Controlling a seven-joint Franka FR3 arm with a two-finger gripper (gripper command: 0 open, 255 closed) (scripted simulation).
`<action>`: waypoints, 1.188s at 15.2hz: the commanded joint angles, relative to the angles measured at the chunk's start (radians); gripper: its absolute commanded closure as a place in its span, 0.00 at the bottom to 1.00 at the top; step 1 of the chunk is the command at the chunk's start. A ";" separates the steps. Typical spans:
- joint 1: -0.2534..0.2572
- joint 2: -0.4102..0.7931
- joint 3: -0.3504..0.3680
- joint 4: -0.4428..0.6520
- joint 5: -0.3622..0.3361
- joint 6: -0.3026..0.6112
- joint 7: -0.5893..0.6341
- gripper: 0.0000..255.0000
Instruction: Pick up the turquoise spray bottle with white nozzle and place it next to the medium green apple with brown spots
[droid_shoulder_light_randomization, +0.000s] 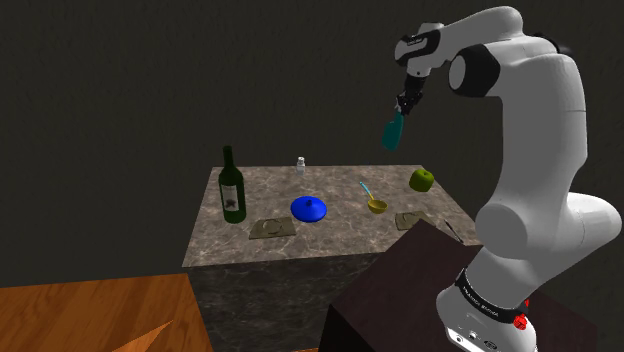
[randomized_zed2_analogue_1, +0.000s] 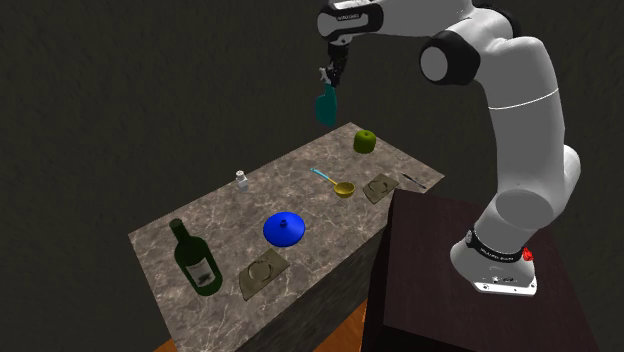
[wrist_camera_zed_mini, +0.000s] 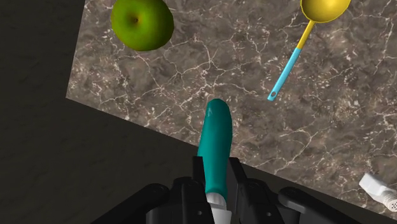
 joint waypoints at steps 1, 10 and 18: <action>0.001 0.003 0.001 -0.024 0.001 0.028 -0.001 1.00; 0.004 0.031 0.007 -0.101 0.010 0.132 -0.005 1.00; 0.002 0.070 0.015 -0.147 0.021 0.216 -0.010 1.00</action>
